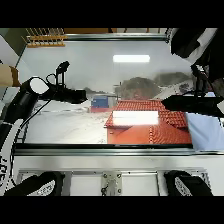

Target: Fold the clothes and pants, and hang the long-sleeved shirts on hangers.

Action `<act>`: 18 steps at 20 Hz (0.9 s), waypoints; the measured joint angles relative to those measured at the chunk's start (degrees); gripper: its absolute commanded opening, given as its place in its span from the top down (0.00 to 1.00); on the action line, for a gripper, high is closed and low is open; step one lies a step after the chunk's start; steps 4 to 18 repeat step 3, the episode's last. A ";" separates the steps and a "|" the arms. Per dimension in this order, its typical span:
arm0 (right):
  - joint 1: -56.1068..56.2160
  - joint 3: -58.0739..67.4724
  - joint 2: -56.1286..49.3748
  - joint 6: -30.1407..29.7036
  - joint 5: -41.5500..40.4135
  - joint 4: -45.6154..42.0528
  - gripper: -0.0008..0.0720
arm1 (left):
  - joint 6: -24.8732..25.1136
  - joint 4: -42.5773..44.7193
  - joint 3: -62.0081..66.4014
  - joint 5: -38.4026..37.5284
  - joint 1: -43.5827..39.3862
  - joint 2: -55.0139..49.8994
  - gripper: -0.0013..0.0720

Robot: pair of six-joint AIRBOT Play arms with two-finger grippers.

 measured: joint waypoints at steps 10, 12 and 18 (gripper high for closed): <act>0.02 0.00 0.00 0.00 0.00 0.00 0.97 | 0.00 0.00 0.00 0.02 0.00 0.00 0.97; 0.02 0.00 0.00 0.00 0.00 0.00 0.97 | 0.00 0.00 0.00 0.02 0.00 0.00 0.97; 0.02 0.00 0.00 0.00 0.00 0.00 0.97 | 0.00 0.00 0.00 0.02 0.00 0.00 0.97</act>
